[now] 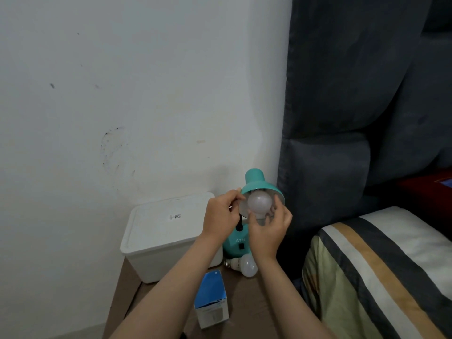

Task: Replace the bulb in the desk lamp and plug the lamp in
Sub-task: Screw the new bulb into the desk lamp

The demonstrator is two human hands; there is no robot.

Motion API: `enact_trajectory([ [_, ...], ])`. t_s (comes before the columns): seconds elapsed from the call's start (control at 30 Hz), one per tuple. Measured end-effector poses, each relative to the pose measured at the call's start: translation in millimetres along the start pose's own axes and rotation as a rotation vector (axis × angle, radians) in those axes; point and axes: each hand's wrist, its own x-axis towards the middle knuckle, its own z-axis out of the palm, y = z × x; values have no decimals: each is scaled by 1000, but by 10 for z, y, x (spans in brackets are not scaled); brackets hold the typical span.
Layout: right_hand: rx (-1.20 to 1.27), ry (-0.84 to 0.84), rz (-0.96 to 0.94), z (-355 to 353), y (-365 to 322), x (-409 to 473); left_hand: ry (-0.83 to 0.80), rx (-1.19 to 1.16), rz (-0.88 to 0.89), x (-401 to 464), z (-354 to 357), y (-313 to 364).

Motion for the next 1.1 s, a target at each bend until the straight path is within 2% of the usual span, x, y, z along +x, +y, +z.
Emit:
enact_trajectory([
  [0.07, 43, 8, 72, -5, -18, -11, 3, -3, -9, -2, 5, 6],
  [0.2, 16, -20, 67, -27, -16, -8, -2, 6, -18, 0, 0, 20],
  [0.4, -51, -35, -36, -34, -13, 23, -10, 20, -16, 4, -4, 13],
  [0.83, -29, -47, -44, -29, -16, 34, 1, 7, -15, 2, -4, 33],
  [0.97, -80, -37, -133, -30, -33, 24, -4, 14, -4, 6, -7, 35],
  [1.1, -31, -33, 3, -38, -97, 22, -8, -17, -24, 0, 1, 5],
])
